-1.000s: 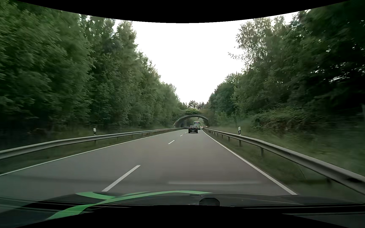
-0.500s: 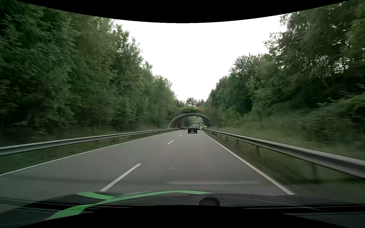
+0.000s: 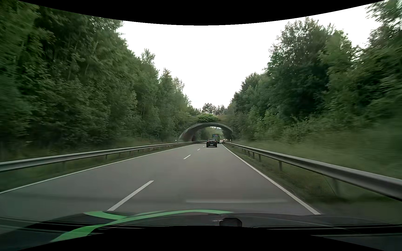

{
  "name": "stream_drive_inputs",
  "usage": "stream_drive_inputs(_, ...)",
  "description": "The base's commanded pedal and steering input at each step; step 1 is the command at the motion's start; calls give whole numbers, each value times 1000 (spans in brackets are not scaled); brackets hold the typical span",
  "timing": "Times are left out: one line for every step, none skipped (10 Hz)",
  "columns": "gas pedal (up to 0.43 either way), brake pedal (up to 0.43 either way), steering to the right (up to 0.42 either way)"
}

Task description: Follow the waypoints while adhering to traffic rules and regulations

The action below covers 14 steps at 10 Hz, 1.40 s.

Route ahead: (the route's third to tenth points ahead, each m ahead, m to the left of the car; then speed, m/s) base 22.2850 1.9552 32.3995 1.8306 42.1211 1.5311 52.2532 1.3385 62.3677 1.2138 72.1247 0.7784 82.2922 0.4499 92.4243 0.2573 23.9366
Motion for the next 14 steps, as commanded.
stream_drive_inputs(339, 0, 2)
stream_drive_inputs(331, 0, 2)
stream_drive_inputs(260, 0, 2)
stream_drive_inputs(228, 0, 1)
stream_drive_inputs(220, 0, 1)
stream_drive_inputs(177, 0, 0)
stream_drive_inputs(138, 0, 0)
stream_drive_inputs(110, 0, 0)
stream_drive_inputs(110, 0, 0)
stream_drive_inputs(110, 0, 0)
stream_drive_inputs(110, 0, 0)
stream_drive_inputs(110, 0, 0)
stream_drive_inputs(110, 0, 0)
stream_drive_inputs(110, 0, 0)
